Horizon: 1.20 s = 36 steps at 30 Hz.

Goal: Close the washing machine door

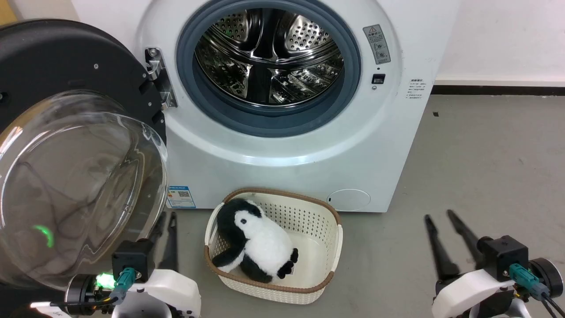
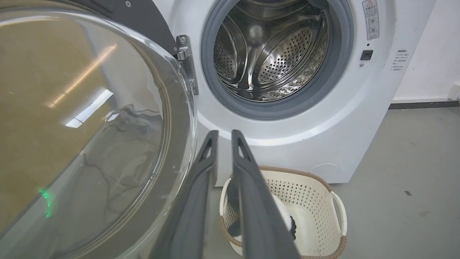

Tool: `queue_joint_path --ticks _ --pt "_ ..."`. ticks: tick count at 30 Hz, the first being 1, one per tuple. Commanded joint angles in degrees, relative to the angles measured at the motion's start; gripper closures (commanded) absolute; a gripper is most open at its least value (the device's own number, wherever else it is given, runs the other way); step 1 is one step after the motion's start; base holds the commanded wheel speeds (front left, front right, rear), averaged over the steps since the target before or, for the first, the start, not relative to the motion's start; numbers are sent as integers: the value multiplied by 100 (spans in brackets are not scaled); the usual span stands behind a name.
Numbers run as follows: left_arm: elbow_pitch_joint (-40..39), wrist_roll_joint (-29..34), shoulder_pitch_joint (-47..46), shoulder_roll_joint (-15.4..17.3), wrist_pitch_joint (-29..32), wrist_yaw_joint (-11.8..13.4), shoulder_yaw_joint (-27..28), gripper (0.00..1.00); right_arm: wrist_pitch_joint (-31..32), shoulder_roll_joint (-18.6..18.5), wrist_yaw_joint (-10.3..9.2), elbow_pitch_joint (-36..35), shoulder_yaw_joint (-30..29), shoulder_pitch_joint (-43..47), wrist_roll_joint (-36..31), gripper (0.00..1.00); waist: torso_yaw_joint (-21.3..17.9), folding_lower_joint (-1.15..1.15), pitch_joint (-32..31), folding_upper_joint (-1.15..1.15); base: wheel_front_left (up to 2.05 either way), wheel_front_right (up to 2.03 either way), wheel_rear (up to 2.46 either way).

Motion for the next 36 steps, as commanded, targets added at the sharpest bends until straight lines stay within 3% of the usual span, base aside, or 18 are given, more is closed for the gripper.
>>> queue_joint_path --ticks 1,9,10,11,12,22,36 --pt "6 4 1 0 -23 26 -7 0 -22 0 0 4 -9 1 5 0 0 0 1 0 0 0 0" --pt "7 35 -6 13 -119 184 -81 0 -117 2 0 -5 -50 10 44 0 6 0 13 0 0 0 0" --pt "2 40 -10 19 -131 207 -93 16 -129 2 0 -6 -56 11 48 0 8 0 15 0 0 0 0" --pt "-5 46 -16 27 -143 231 -106 67 -141 3 0 -8 -62 11 52 0 10 0 18 0 0 0 0" --pt "-11 52 -22 37 -155 254 -120 100 -153 3 0 -10 -69 11 56 0 13 0 20 0 0 0 0" --pt "-210 49 -179 181 -274 479 -235 100 -273 5 1 -24 -148 15 88 0 93 0 51 0 0 0 0" --pt "-946 -75 -745 632 -441 639 -61 100 -440 8 1 -38 -255 6 145 0 398 0 128 0 0 0 0"
